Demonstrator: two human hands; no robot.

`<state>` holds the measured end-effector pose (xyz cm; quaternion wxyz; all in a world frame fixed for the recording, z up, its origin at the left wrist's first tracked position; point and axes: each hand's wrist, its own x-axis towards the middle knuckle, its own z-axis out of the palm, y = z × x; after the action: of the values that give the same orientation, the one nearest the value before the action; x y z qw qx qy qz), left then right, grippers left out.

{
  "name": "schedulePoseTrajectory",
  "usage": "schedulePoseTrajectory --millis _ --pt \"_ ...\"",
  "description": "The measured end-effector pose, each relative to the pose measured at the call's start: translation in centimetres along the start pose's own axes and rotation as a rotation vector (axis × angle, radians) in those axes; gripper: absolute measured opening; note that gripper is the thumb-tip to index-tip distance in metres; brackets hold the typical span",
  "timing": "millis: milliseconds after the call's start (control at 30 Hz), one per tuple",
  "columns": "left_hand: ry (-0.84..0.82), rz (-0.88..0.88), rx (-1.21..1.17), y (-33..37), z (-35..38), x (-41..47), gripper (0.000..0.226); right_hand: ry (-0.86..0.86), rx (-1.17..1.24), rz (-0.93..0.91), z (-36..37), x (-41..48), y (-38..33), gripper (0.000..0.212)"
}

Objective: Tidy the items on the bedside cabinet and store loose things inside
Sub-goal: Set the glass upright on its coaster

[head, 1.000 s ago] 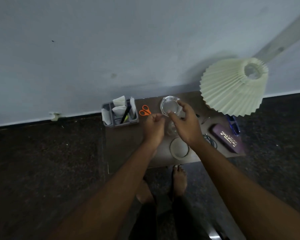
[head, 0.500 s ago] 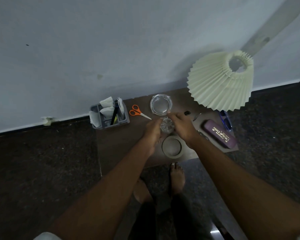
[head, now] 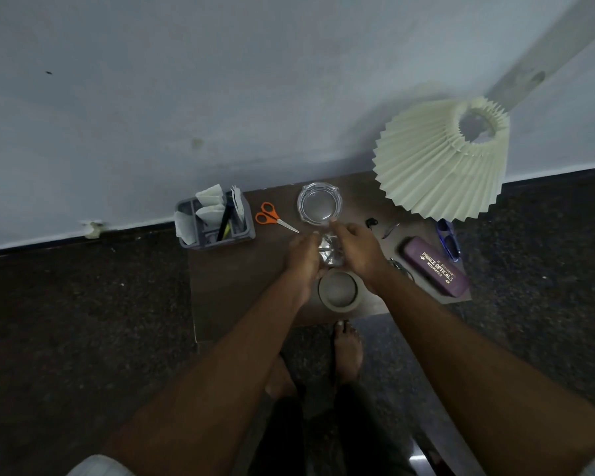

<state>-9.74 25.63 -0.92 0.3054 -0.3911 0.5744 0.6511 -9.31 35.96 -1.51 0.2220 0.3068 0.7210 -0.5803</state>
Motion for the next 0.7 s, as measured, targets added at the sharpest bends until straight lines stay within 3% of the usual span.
schedulePoseTrajectory --millis 100,333,467,567,700 --pt "0.000 0.062 0.017 -0.1 -0.4 -0.4 0.010 0.051 0.006 -0.029 -0.4 -0.4 0.0 0.055" --pt "-0.022 0.119 -0.117 1.7 -0.8 -1.5 0.024 0.042 0.109 -0.144 -0.9 -0.5 -1.0 0.008" --pt "-0.114 0.131 -0.163 3.0 -1.4 -1.2 0.031 -0.030 0.238 -0.128 -1.0 -0.6 -2.1 0.031" --pt "-0.195 0.147 -0.141 4.0 -1.8 -1.1 0.029 -0.058 0.280 -0.129 -1.0 -0.2 -2.9 0.038" --pt "-0.245 0.194 -0.099 4.5 -2.2 -0.5 0.043 -0.110 0.254 -0.158 -1.2 0.5 -3.5 0.047"
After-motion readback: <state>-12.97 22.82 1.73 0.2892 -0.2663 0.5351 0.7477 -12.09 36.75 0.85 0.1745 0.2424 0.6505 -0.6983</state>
